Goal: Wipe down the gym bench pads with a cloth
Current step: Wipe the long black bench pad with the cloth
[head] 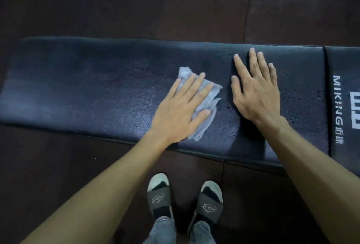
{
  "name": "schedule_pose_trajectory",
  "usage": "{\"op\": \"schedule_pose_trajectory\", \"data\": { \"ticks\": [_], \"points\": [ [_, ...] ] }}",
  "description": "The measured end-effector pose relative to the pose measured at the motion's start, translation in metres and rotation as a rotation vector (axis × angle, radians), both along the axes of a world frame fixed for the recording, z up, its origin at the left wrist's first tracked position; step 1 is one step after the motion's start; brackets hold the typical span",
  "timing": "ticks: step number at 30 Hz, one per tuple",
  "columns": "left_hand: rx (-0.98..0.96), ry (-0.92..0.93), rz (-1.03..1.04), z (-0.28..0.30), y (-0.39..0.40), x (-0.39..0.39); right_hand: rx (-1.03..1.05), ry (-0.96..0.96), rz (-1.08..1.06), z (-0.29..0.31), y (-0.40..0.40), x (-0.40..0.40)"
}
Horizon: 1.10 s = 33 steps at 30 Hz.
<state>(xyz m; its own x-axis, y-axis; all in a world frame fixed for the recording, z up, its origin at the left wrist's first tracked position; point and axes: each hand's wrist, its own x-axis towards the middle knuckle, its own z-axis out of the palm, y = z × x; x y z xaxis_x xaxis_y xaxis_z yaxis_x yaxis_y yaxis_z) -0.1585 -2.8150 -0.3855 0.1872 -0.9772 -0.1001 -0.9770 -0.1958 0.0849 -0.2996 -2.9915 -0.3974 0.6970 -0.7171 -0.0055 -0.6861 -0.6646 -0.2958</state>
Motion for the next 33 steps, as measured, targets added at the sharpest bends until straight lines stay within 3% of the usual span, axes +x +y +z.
{"op": "schedule_pose_trajectory", "data": {
  "ticks": [2,4,7,9,13,17,19,22,24,26,30,33],
  "points": [
    [-0.005,0.028,0.083,0.002,0.037,0.023,-0.006,0.001,0.006,0.000,0.000,0.001],
    [0.005,0.034,0.294,-0.001,0.049,0.043,-0.020,0.013,0.001,0.000,0.001,0.002],
    [-0.012,-0.033,0.638,-0.003,0.020,0.048,-0.029,0.019,-0.023,0.000,0.003,0.004],
    [-0.046,-0.050,0.762,-0.004,-0.005,0.039,-0.021,0.024,-0.029,0.000,0.004,0.005],
    [-0.070,-0.055,0.489,-0.009,-0.025,-0.005,0.013,0.019,-0.022,0.004,0.004,-0.001],
    [-0.048,0.008,0.096,-0.004,0.011,-0.037,0.004,0.001,-0.026,0.008,0.006,-0.015],
    [-0.021,0.030,0.004,-0.001,0.034,-0.028,0.006,0.013,-0.035,0.008,0.004,-0.025],
    [-0.005,0.030,0.232,-0.003,0.024,-0.005,0.005,0.021,-0.042,0.012,-0.009,-0.036],
    [-0.026,-0.004,0.503,-0.005,-0.019,0.002,0.005,0.025,-0.043,0.014,-0.020,-0.043],
    [-0.055,-0.055,0.605,-0.008,-0.079,0.004,-0.013,0.032,-0.038,0.012,-0.034,-0.049],
    [-0.013,-0.049,0.351,-0.008,-0.156,-0.030,-0.004,0.018,-0.064,0.008,-0.063,-0.056],
    [-0.036,-0.014,0.168,-0.007,-0.137,-0.065,0.001,0.020,-0.073,0.005,-0.072,-0.064]
  ]
}}
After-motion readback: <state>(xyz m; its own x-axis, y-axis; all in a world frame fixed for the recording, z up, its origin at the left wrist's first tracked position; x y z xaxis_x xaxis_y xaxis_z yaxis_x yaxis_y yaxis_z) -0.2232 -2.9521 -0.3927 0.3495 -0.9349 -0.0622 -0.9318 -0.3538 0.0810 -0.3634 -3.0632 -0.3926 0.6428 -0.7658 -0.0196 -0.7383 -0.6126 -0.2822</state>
